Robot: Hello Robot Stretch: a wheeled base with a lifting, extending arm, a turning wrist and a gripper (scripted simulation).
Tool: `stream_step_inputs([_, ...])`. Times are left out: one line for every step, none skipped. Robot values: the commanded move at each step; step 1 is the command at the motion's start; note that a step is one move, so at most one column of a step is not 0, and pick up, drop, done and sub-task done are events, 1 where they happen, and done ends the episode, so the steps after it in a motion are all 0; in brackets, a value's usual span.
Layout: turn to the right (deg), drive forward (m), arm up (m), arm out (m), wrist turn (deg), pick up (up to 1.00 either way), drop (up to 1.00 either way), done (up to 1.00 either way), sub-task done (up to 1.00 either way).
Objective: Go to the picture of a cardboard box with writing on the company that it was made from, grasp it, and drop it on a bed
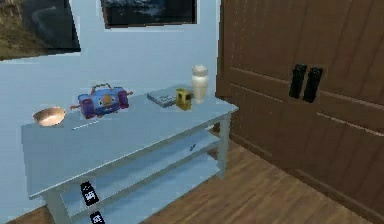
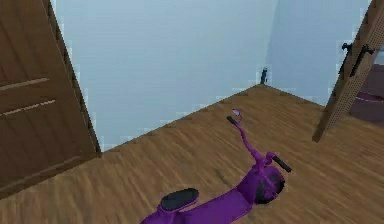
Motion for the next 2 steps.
stream_step_inputs([0.0, 0.45, 0.00, 0.00, 0.0, 0.00, 0.00, 0.00, 0.00])
stream_step_inputs([-45.0, 0.00, 0.00, 0.00, 0.0, 0.00, 0.00, 0.00, 0.00])
